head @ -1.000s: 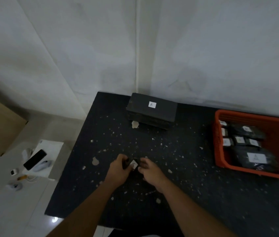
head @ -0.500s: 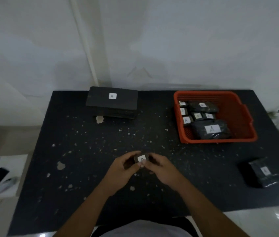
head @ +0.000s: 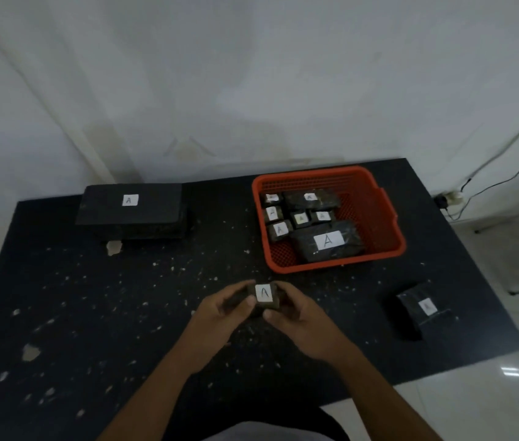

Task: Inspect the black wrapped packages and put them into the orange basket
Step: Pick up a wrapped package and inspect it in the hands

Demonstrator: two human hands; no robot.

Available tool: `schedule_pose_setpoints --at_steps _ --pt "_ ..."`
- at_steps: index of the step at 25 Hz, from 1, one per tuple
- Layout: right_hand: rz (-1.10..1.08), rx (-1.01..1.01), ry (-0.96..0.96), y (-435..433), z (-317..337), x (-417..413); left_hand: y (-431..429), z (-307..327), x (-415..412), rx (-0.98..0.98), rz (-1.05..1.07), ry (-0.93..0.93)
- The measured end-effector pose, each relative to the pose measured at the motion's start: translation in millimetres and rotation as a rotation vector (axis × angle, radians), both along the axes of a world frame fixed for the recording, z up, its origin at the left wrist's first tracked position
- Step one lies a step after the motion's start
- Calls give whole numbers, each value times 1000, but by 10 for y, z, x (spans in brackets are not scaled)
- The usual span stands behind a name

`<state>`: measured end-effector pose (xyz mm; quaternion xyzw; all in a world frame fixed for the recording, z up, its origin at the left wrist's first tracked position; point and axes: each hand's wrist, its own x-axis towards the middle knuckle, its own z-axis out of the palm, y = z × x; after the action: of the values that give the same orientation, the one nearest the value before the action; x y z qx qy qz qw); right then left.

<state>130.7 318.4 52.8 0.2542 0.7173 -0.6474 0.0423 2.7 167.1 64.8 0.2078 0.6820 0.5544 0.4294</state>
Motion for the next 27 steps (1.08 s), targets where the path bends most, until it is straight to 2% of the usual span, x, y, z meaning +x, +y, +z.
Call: schedule_pose_setpoints --at_steps 2,7,13,21,24,27 --pt "15 90 13 222 31 116 203 48 137 8 -54 16" --pt "-9 162 31 665 -13 396 766 125 464 -50 -96 286" --pt "-9 57 75 1262 -36 647 1322 98 660 -10 -8 158" --pt "30 182 146 1671 49 698 1731 169 724 37 -167 183" --pt "28 221 167 1682 62 676 1820 163 736 23 -134 240" --pt "-9 167 157 1730 45 641 1886 134 748 8 -62 217"
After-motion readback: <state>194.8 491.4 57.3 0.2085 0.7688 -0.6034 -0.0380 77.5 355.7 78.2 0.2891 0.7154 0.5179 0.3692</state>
